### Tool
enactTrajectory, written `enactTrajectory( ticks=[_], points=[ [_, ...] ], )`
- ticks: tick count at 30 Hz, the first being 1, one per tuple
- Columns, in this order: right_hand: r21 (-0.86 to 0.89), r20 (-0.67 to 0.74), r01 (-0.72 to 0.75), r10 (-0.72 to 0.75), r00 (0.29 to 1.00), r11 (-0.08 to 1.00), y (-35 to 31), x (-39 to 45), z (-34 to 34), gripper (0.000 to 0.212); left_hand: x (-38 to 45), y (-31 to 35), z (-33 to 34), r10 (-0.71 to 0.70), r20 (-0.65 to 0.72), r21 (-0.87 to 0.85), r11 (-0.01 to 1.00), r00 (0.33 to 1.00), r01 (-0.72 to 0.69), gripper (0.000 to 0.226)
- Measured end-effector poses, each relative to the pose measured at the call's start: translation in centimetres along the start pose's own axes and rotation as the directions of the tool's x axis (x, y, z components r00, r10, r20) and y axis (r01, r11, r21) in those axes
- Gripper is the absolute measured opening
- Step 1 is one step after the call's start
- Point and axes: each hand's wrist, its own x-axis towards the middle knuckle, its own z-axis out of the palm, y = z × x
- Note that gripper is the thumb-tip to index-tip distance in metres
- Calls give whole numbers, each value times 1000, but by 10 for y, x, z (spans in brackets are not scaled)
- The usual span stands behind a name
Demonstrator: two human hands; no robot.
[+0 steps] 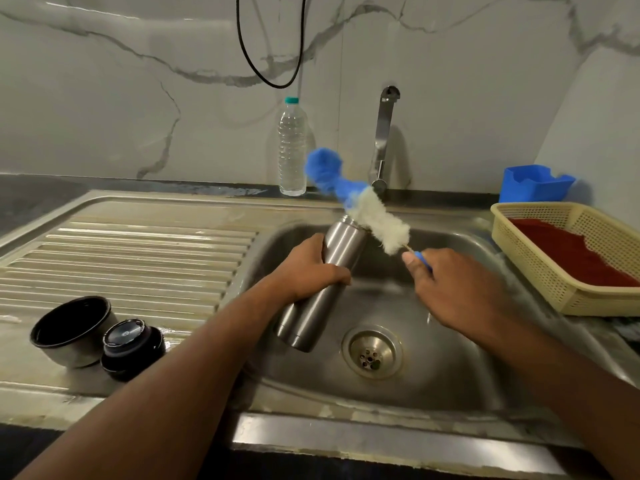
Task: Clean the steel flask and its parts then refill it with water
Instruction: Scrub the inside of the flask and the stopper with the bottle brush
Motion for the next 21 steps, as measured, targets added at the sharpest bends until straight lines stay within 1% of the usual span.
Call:
enactTrajectory(
  ticks=[1, 3, 4, 7, 8, 11, 12, 15, 17, 19, 21],
  points=[
    [17, -4, 10, -10, 1000, 1000, 0, 0, 2, 51, 0, 0, 0, 5, -15, 0, 1000, 1000, -4, 66],
    [-6, 24, 70, -69, 997, 998, -3, -4, 7, 50, 1, -2, 1, 13, -27, -14, 1000, 1000, -13, 61],
    [-7, 38, 77, -77, 996, 997, -4, -5, 9, 50, -1, -3, 1, 16, -35, -18, 1000, 999, -16, 59],
    [94, 5, -7, 6, 1000, 996, 2, 2, 7, 52, -2, -2, -1, 59, -77, 29, 998, 995, -56, 65],
    [111, -8, -13, 14, 1000, 994, 4, 3, 7, 52, -3, -1, -2, 72, -89, 42, 997, 993, -68, 66],
    [53, 33, 54, -56, 998, 997, -3, -3, 11, 53, -3, -2, -1, 65, -101, 50, 997, 993, -60, 65],
    [40, 35, 51, -53, 998, 998, -4, -3, 12, 53, -3, -3, -1, 51, -103, 59, 997, 993, -45, 66],
    [96, 8, -1, 0, 1000, 995, 1, 2, 11, 54, -2, -4, 0, 25, -85, 75, 997, 996, -18, 68],
    [72, 29, 44, -46, 999, 996, -1, 0, 14, 53, -2, -5, 0, 23, -73, 78, 997, 997, -17, 67],
    [7, 58, 78, -79, 995, 997, -7, -4, 15, 52, -2, -6, 1, 29, -73, 61, 998, 997, -25, 62],
    [26, 31, 27, -28, 999, 999, -5, -1, 12, 52, -2, -5, 0, 26, -83, 65, 998, 996, -20, 61]
  ],
)
